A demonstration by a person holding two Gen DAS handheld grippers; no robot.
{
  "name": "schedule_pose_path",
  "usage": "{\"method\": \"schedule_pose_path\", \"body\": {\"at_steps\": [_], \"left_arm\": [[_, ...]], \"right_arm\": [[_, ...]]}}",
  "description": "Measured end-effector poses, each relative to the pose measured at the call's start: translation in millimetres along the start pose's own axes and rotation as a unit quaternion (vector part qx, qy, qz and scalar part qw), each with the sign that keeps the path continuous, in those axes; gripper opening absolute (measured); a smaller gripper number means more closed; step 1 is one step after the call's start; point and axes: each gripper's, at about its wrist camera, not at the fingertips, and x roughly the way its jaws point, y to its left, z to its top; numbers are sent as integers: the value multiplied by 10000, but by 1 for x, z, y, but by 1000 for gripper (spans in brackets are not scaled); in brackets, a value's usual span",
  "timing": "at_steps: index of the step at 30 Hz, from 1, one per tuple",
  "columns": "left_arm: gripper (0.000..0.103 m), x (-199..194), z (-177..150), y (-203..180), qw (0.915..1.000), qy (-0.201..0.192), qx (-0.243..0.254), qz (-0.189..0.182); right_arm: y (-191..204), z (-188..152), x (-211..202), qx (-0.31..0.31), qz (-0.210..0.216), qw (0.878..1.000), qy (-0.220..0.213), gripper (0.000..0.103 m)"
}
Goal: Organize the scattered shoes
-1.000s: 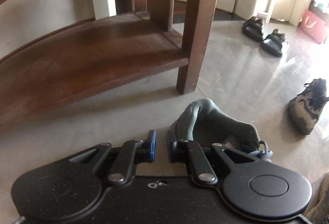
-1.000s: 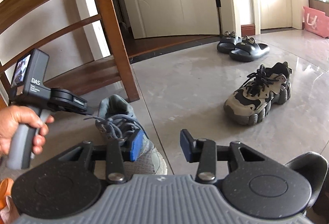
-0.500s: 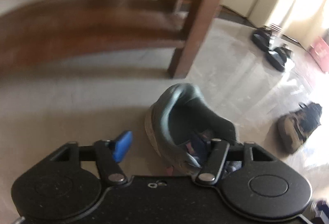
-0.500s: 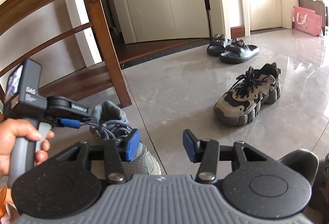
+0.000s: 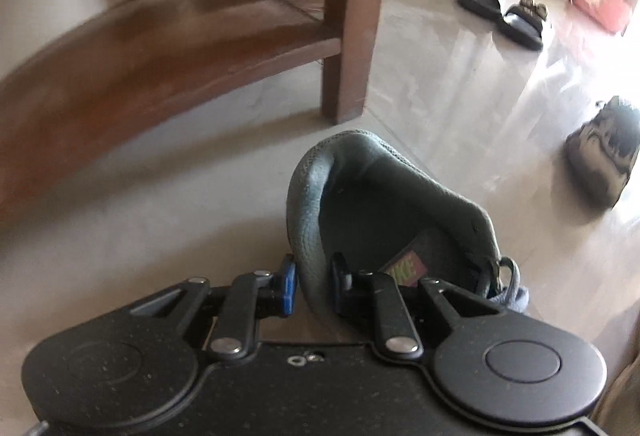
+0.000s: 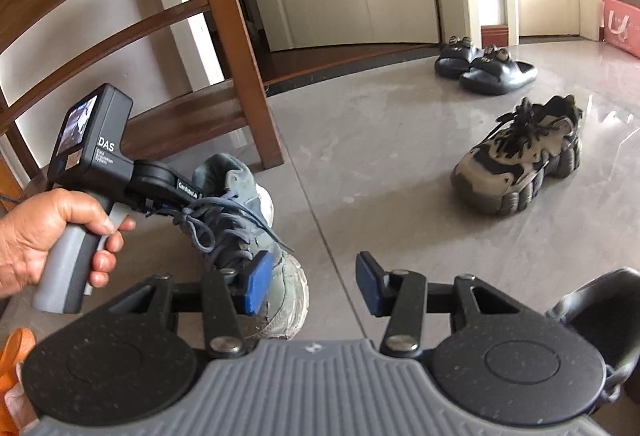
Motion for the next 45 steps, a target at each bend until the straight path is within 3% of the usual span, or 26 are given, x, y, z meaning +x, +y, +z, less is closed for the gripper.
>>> {"method": "schedule_pose_path", "body": {"at_steps": [6, 8, 13, 14, 16, 18, 20, 23, 29, 34, 38, 42, 45], "left_arm": [[19, 1, 6, 18, 9988, 170, 461, 76], [29, -1, 7, 22, 9992, 163, 352, 56], [31, -40, 12, 9, 9971, -519, 271, 484], [32, -47, 13, 3, 9966, -680, 283, 373], [33, -64, 12, -14, 9947, -970, 269, -188], [33, -71, 9, -27, 9922, -1050, 244, -633], [38, -71, -1, -58, 9856, -875, 313, -1414], [40, -60, -17, -98, 9712, -494, 444, -2287], [40, -44, -33, -169, 9421, -4, 878, -3237], [41, -35, -36, -219, 9200, 71, 1260, -3711], [41, -36, -35, -256, 9101, 62, 1695, -3780], [35, -28, -36, -286, 9118, 213, 2129, -3504], [22, -17, -36, -298, 9196, 319, 2178, -3254]], "right_arm": [[11, 0, -1, -114, 84, 9999, 1, 51], [11, 0, -2, -119, 48, 9999, -13, 51], [6, 0, -7, -6, -140, 9998, -126, 51], [4, 1, -8, 11, -189, 9997, -177, 51], [0, 4, -12, 60, -322, 9990, -307, 51], [-7, 8, -16, 118, -488, 9979, -415, 51], [-16, 15, -21, 190, -688, 9962, -507, 51], [-36, 25, -38, 304, -1101, 9909, -717, 51], [-85, 30, -76, 540, -2016, 9747, -804, 51], [-114, 22, -89, 788, -2442, 9650, -546, 51], [-125, 24, -91, 870, -2491, 9629, -569, 51], [-130, 28, -93, 860, -2513, 9622, -610, 51], [-136, 26, -93, 880, -2442, 9639, -586, 51]]}}
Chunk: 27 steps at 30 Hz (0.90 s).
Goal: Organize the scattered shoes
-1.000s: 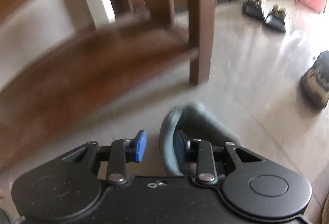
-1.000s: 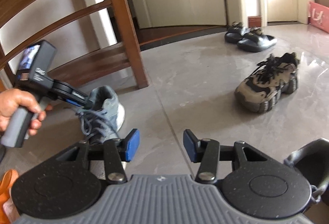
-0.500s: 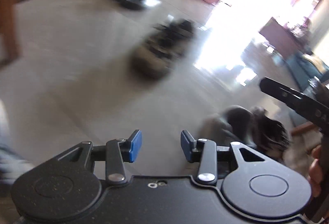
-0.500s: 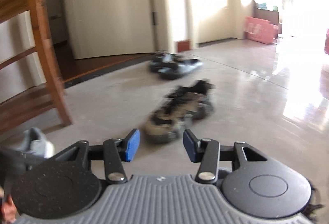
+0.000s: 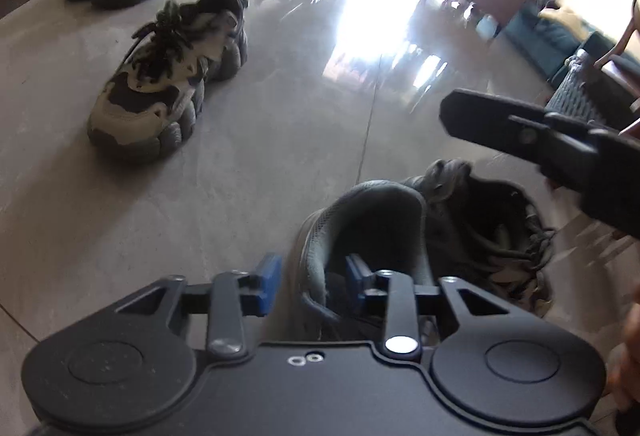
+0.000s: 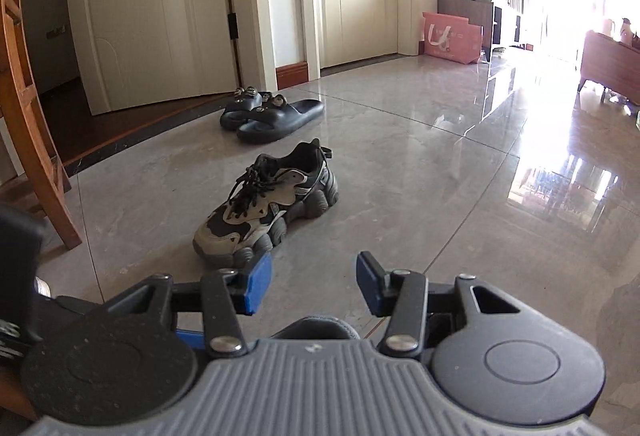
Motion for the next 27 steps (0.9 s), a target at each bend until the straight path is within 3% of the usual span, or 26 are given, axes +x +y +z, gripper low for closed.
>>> {"method": "schedule_pose_path", "body": {"at_steps": [1, 8, 14, 19, 23, 27], "left_arm": [[15, 6, -1, 2, 9999, 13, -110, 60], [11, -8, -12, 7, 9965, -439, -503, 509], [11, -42, -21, 46, 9822, -857, -1256, 1105], [11, -80, -37, 106, 9488, -1188, -2259, 1861], [11, -113, -52, 159, 9116, -1380, -2972, 2484], [11, -134, -65, 181, 8955, -1405, -3106, 2861]], "right_arm": [[0, 0, 1, 1, 22, 10000, 11, 51], [10, -3, 6, 35, 348, 9994, 41, 51], [22, -3, 2, 72, 595, 9982, -70, 51], [40, -5, 3, 85, 894, 9959, -55, 51], [68, -7, 2, -82, 1321, 9912, -44, 51], [104, -15, 5, -495, 1776, 9829, 41, 51]]}}
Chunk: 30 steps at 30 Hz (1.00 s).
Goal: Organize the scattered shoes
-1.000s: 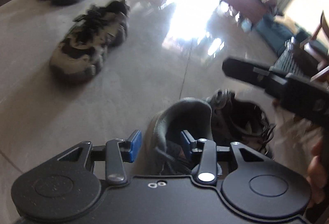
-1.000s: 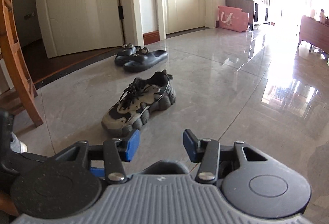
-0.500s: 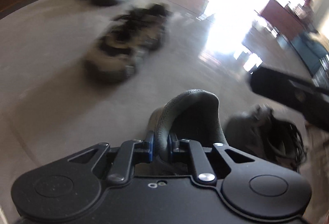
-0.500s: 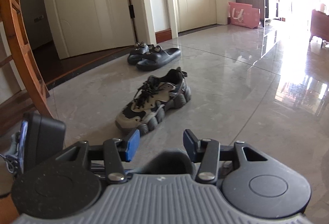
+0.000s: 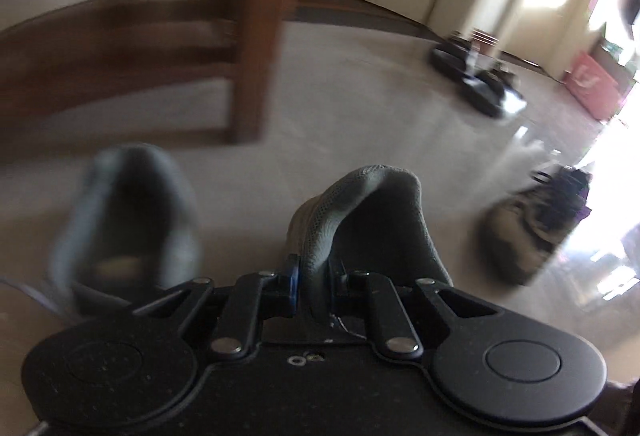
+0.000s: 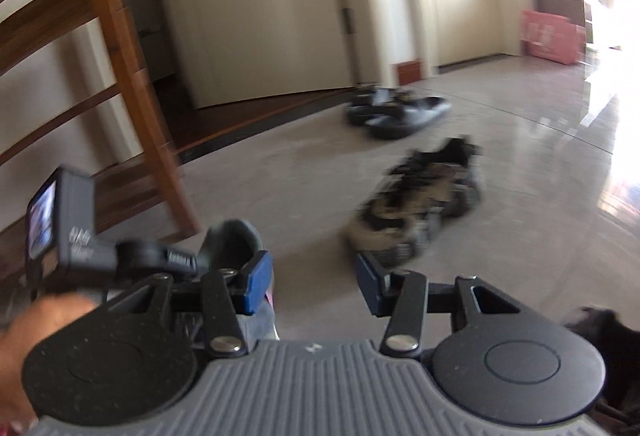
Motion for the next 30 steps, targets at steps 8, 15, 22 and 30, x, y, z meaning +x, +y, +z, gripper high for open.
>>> {"method": "schedule_pose_path", "body": {"at_steps": [8, 15, 22, 30], "left_arm": [[16, -10, -8, 18, 9988, -200, 305, 318], [23, -35, -3, 1, 9956, -706, 614, 94], [31, -50, -9, -48, 9887, -787, 1026, -760], [44, -32, -53, -114, 9646, -289, 1984, -1716]], "right_arm": [[31, -4, 34, -204, 278, 9990, 284, 51], [33, -4, 39, -220, 183, 9992, 291, 51], [-12, -11, 23, 190, -530, 9981, 249, 51], [-71, -21, -10, 573, -1330, 9890, 308, 51]]}}
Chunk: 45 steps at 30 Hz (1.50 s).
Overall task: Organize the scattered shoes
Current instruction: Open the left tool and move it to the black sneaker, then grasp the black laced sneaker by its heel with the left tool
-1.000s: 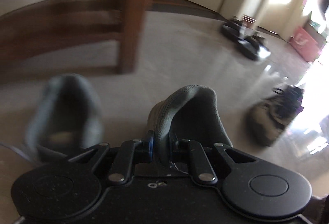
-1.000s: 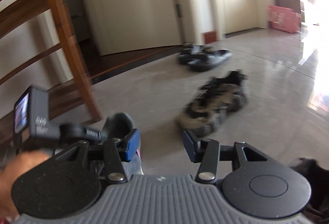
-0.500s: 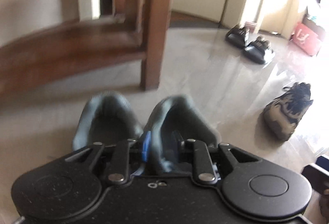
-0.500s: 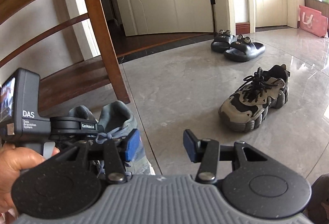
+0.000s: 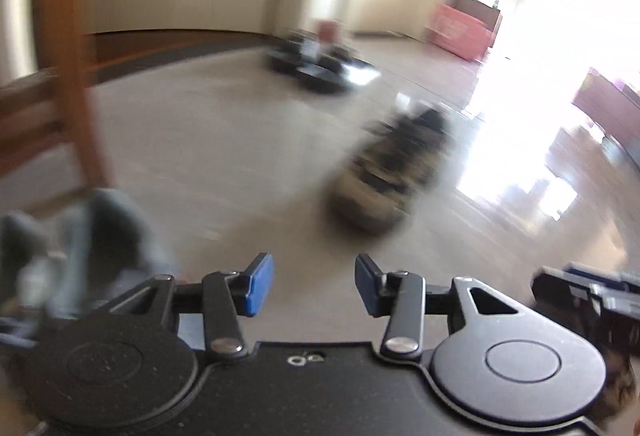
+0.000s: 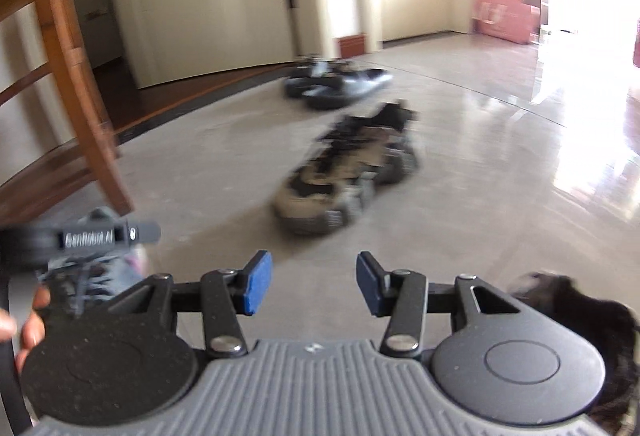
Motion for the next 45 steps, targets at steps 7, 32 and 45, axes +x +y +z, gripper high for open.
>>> {"method": "schedule_pose_path", "body": {"at_steps": [7, 32, 45], "left_arm": [[49, 26, -24, -73, 9871, 401, 560, -1444], [24, 84, -24, -192, 9817, 981, 529, -1544], [30, 62, 7, -81, 9911, 715, 401, -1051]], "right_arm": [[-60, -17, -47, 138, -825, 9962, 226, 51], [-129, -26, -72, 387, -1707, 9837, 418, 51], [-74, -13, -46, 242, -931, 9952, 180, 51]]}}
